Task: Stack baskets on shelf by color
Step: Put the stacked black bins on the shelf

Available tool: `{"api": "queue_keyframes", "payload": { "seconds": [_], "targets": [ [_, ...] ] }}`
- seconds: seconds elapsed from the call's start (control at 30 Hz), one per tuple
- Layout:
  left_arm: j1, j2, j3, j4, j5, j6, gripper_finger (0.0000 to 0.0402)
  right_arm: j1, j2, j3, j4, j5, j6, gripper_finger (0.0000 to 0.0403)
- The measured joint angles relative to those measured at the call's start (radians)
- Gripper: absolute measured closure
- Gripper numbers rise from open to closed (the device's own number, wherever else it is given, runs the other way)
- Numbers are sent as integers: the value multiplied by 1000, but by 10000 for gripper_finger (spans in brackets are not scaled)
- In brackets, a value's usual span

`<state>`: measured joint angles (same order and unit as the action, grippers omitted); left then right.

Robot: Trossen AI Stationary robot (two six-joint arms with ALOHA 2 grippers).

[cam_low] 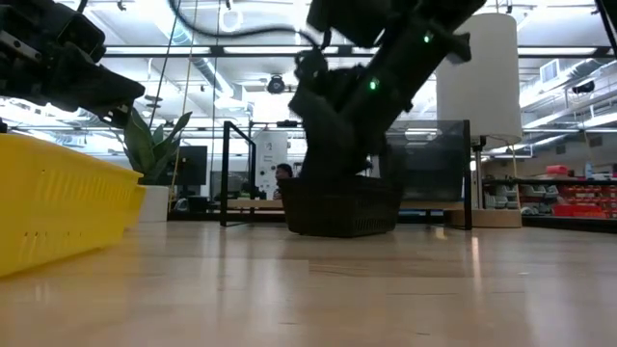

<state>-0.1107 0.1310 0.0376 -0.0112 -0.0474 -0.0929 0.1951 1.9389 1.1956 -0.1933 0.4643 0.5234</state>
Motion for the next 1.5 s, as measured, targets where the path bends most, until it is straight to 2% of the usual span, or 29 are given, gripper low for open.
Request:
{"api": "queue_keyframes", "payload": {
  "seconds": [0.27, 0.37, 0.5, 0.63, 0.7, 0.87, 1.0, 1.23, 1.37, 1.5],
  "targets": [
    [0, 0, 0, -1, 0, 0, 368, -15, 40, 32, -9, -52, 12, 239],
    [0, 0, 0, 0, 0, 0, 373, -25, 40, 32, -15, -75, 23, 251],
    [0, 0, 0, 0, 0, 0, 376, -30, 40, 32, -45, -109, 36, 299],
    [0, 0, 0, 0, 0, 0, 370, -26, 39, 32, -54, -117, 44, 372],
    [0, 0, 0, 0, 0, 0, 367, -18, 36, 33, -49, -125, 19, 389],
    [0, 0, 0, 0, 0, 0, 368, 14, 36, 80, -90, -161, -22, 382],
    [0, 0, 0, 0, 0, 0, 374, 41, 38, 192, -194, -188, -76, 390],
    [0, 0, 0, 0, 0, 0, 372, 69, 38, 419, -378, -89, -225, 390],
    [0, 0, 0, 0, 0, 0, 367, 39, 38, 505, -454, -63, -338, 390],
    [0, 0, 0, 0, 0, 0, 367, -29, 39, 519, -473, -73, -482, 390]
  ]
}}
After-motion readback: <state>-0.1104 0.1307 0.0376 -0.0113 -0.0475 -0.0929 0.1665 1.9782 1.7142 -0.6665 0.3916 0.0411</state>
